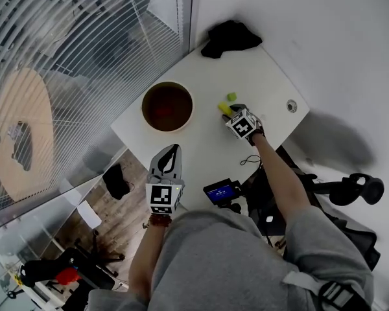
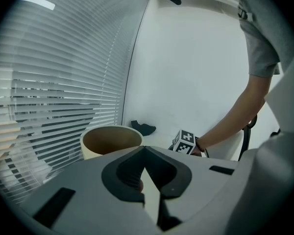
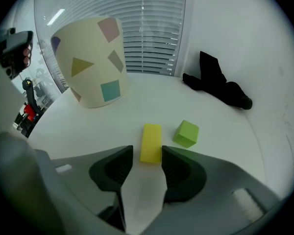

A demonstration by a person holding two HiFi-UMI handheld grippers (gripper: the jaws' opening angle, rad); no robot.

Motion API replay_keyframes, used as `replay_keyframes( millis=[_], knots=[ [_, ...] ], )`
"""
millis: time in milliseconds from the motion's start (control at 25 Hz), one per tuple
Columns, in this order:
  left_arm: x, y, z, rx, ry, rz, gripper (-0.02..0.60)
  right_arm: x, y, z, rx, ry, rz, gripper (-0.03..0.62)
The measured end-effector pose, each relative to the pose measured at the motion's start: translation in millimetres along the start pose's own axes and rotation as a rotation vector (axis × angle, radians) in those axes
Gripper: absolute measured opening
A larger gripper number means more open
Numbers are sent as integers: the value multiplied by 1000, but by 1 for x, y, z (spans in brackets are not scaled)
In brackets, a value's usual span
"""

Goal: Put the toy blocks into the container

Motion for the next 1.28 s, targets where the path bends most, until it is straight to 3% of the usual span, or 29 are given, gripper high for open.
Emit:
replay_keyframes(
  millis=[200, 1280],
  knots=[
    [1, 2, 1, 2, 5, 9, 8, -1, 1, 1, 6, -2, -4, 149],
    [-3, -1, -11, 25, -43, 17, 8, -22, 25, -46, 62, -87, -1, 143]
  ],
)
Point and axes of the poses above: the fingertips, and each gripper's own axes: z forward along the fingers, y to its left, x out of its underside, the point moved 6 cm from there along -z, backward along the fingers, and after that the axes turned 15 degrees about -y, right-handed, at the moved point
